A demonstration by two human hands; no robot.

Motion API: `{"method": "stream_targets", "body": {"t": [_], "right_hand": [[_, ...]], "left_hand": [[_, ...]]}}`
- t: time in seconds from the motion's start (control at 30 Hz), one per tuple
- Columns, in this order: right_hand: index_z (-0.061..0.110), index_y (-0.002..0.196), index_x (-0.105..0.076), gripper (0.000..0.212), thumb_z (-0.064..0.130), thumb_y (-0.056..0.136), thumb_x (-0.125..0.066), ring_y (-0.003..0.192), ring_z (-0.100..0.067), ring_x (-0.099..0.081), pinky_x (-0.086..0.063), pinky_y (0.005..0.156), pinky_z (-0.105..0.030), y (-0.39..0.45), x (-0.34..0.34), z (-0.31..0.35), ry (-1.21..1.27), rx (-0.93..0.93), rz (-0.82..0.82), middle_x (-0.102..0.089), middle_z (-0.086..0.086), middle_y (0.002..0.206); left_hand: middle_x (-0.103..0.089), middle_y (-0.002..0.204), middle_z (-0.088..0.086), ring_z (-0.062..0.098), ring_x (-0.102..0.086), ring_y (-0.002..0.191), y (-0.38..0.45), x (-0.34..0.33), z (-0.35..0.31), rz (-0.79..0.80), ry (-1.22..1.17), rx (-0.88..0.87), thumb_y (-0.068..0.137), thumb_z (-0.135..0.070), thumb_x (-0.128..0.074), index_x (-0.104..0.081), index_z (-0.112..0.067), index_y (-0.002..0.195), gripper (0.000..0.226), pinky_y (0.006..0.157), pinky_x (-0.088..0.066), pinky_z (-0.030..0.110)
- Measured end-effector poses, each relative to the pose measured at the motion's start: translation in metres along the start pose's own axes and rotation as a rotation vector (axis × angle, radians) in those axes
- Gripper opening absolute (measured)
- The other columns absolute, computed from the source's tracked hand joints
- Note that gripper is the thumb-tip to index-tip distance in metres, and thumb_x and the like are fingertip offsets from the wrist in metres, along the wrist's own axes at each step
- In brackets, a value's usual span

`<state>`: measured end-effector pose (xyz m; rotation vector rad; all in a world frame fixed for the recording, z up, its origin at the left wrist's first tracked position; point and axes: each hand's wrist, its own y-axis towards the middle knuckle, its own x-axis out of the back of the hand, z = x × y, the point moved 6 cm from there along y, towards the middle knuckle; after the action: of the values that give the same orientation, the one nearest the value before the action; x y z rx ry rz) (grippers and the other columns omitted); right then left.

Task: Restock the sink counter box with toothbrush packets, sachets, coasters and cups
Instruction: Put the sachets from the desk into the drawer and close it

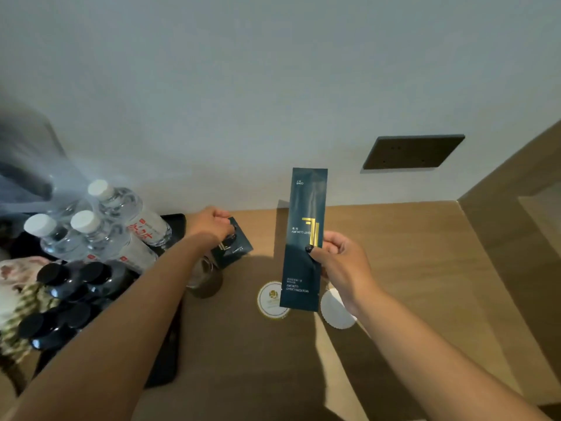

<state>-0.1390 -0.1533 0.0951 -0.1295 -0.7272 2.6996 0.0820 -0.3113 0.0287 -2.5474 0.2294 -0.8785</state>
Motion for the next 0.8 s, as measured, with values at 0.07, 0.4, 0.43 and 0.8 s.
{"method": "stream_targets", "body": {"t": [0.07,0.4,0.43,0.8], "right_hand": [[0.014,0.105,-0.064,0.024,-0.001,0.090,-0.054,0.088,-0.021,-0.069,-0.048,0.062,-0.025,-0.001,0.001,-0.005,0.028,-0.031,-0.031,-0.075,-0.007,0.098],[0.001,0.108,-0.064,0.025,-0.009,0.088,-0.054,0.078,-0.018,-0.068,-0.054,0.057,-0.019,-0.012,0.005,-0.019,0.121,-0.027,-0.082,-0.073,-0.014,0.099],[0.001,0.108,-0.064,0.025,-0.009,0.087,-0.054,0.078,-0.018,-0.068,-0.054,0.058,-0.020,-0.014,0.007,-0.021,0.118,-0.022,-0.083,-0.073,-0.013,0.098],[0.007,0.101,-0.069,0.020,-0.004,0.089,-0.058,0.079,-0.018,-0.070,-0.053,0.058,-0.021,-0.032,0.015,-0.037,0.061,-0.023,-0.132,-0.074,-0.015,0.099]], "left_hand": [[-0.063,0.109,0.005,0.024,-0.061,0.102,0.020,-0.003,-0.003,0.051,0.219,-0.033,0.080,-0.010,-0.071,-0.058,-0.017,0.106,0.030,0.093,-0.050,0.040],[-0.040,0.131,0.016,0.035,-0.043,0.120,0.049,-0.046,0.015,0.145,0.778,-0.047,0.064,-0.024,-0.086,-0.036,-0.009,0.136,0.089,0.092,-0.049,0.044],[-0.038,0.133,0.016,0.036,-0.041,0.122,0.050,-0.047,0.017,0.122,0.799,-0.036,0.064,-0.024,-0.087,-0.033,-0.010,0.138,0.093,0.092,-0.048,0.045],[-0.042,0.117,0.018,0.036,-0.050,0.108,0.060,-0.023,0.025,-0.012,0.706,-0.036,0.054,-0.032,-0.093,-0.047,-0.005,0.112,0.079,0.088,-0.050,0.044]]}}
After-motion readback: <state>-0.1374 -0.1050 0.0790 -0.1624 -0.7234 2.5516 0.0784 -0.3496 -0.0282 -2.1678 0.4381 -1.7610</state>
